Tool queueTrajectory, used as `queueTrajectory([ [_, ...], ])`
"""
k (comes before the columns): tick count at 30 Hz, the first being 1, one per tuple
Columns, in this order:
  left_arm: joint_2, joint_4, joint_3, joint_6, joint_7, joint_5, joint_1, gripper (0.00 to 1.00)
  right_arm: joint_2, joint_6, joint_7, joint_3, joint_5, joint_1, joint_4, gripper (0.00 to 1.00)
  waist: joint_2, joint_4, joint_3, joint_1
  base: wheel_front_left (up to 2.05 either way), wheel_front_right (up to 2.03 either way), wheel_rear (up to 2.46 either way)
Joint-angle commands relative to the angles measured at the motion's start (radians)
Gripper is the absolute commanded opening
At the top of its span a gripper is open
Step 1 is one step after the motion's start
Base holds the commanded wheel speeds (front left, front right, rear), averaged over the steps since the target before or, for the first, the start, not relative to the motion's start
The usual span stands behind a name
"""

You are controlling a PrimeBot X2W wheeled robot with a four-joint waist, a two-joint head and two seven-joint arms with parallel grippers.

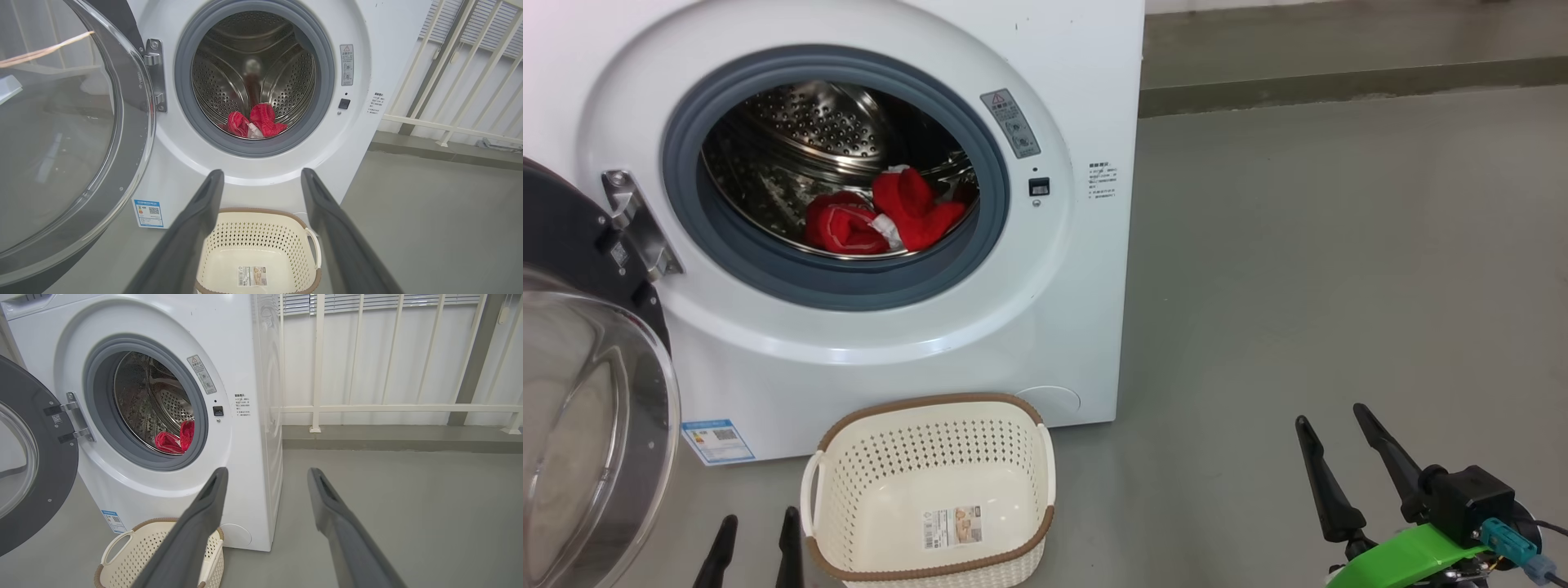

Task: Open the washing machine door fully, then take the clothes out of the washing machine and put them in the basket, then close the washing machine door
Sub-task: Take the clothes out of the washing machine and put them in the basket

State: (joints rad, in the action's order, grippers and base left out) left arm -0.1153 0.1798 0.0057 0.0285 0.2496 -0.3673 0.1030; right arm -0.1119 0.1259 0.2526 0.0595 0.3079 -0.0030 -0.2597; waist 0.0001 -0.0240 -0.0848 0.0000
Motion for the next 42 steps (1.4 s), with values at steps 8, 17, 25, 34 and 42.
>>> queueTrajectory([
  [8,-0.008,-0.01,0.047,0.016,0.012,0.04,-0.023,1.0,-0.022,0.005,0.009,0.027,0.016,-0.026,0.016,1.0,-0.0001,0.003,-0.001,0.0,0.0,0.0,0.0],
  [17,-0.007,0.026,0.05,0.003,0.012,0.066,-0.034,1.0,-0.019,0.005,0.009,0.033,0.017,-0.024,0.012,1.0,-0.0001,0.003,-0.007,0.0,0.66,-0.66,0.0],
  [25,-0.001,0.036,0.069,0.005,0.012,0.054,-0.045,1.0,-0.02,0.005,0.009,0.038,0.02,-0.023,0.007,1.0,-0.0001,0.003,-0.005,0.0,1.79,-1.79,0.0],
  [34,-0.001,0.03,0.073,0.026,0.012,0.061,-0.041,1.0,-0.022,0.005,0.009,0.041,0.022,-0.024,0.006,1.0,-0.0001,0.003,-0.001,0.0,1.49,-1.49,0.0],
  [42,0.004,0.038,0.076,0.029,0.012,0.068,-0.043,1.0,-0.021,0.005,0.009,0.039,0.021,-0.022,0.009,1.0,-0.0001,0.007,0.008,0.0,0.35,-0.35,0.0],
])
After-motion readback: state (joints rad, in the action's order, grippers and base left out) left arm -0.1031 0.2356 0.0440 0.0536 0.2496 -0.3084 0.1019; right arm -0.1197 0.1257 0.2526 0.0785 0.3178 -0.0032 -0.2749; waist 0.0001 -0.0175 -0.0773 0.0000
